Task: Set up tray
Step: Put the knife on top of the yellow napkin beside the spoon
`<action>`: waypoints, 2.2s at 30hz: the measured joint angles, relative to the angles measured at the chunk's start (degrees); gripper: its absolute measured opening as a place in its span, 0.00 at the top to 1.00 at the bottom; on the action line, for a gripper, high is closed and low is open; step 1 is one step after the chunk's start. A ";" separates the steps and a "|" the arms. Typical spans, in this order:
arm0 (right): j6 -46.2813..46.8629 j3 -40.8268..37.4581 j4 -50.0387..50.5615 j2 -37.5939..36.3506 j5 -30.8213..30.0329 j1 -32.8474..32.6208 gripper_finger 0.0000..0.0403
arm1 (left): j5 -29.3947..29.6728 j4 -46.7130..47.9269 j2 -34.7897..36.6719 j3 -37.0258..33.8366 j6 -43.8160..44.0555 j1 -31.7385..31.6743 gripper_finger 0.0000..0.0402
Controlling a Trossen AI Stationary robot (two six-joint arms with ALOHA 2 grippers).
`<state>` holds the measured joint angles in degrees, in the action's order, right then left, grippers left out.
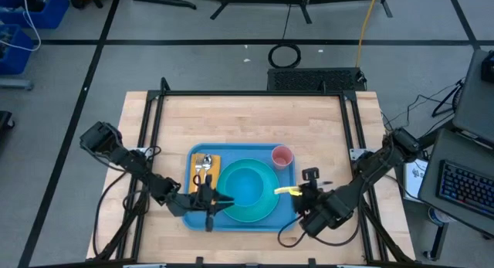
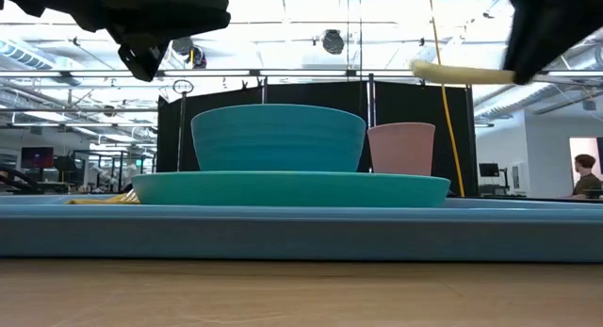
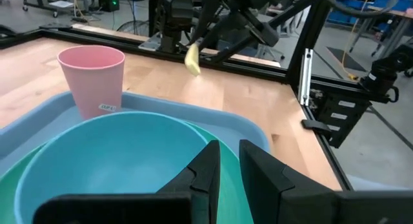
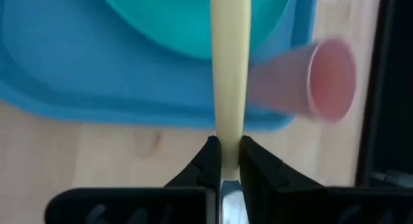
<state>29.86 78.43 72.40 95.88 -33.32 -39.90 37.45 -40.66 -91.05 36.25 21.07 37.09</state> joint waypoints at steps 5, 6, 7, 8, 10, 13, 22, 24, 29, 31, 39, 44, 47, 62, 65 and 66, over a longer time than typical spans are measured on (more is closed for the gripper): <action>-10.01 0.00 -5.54 0.00 -4.30 2.09 0.94 | 0.02 -0.07 0.00 0.00 -4.10 -1.49 0.84; -11.79 0.00 -6.29 0.00 -5.39 2.51 0.94 | 0.02 -0.06 0.00 0.00 -5.35 -1.80 0.84; -13.32 0.00 -6.93 0.00 -6.36 2.87 0.94 | 0.02 0.04 0.00 0.00 -6.62 -2.13 0.84; -14.91 0.00 -7.59 0.00 -7.29 3.27 0.94 | 0.02 0.08 0.00 0.00 -8.03 -2.45 0.84; -18.01 0.00 -8.66 0.00 -8.63 4.05 0.94 | 0.02 0.08 0.00 0.00 -11.59 -3.03 0.84; -21.56 0.00 -9.87 0.00 -10.24 5.31 0.94 | 0.07 0.21 0.00 0.00 -14.09 -3.48 0.84; -32.58 0.00 -17.75 0.00 -13.62 7.67 0.94 | 5.36 0.00 0.00 0.00 -17.78 -4.20 0.84; -35.09 0.00 -19.61 0.00 -14.16 8.03 0.94 | 5.44 -0.32 0.00 0.00 -17.85 -4.22 0.84; -38.81 0.00 -22.36 0.00 -14.66 9.36 0.94 | 6.13 -0.36 0.00 0.00 -16.60 -4.38 0.74; -40.03 0.00 -23.58 0.00 -14.66 9.88 0.94 | 6.19 -0.62 0.00 0.00 -16.05 -4.70 0.68; -47.25 0.00 -29.93 0.00 -14.65 10.91 0.94 | 3.07 -8.34 0.02 0.00 -16.12 -5.91 0.55; -49.97 0.00 -32.43 0.00 -14.67 11.53 0.94 | 0.59 -8.68 0.02 0.00 -15.85 -6.63 0.56; -51.74 0.00 -34.06 0.00 -14.77 11.82 0.94 | -1.68 -8.99 0.02 0.00 -14.44 -7.22 0.58; -56.10 0.00 -38.84 0.02 -16.02 11.83 0.94 | -1.46 -10.29 0.02 0.00 -11.86 -7.50 0.60; -56.05 0.00 -38.86 0.02 -15.97 12.12 0.94 | -1.54 -10.50 0.02 0.00 -11.50 -7.50 0.60; -56.01 0.00 -38.86 0.02 -15.97 12.27 0.94 | -1.93 -10.67 0.02 0.00 -11.33 -7.50 0.60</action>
<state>-26.15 78.43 33.54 95.90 -49.29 -27.64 35.52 -51.33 -91.02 36.25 9.74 29.58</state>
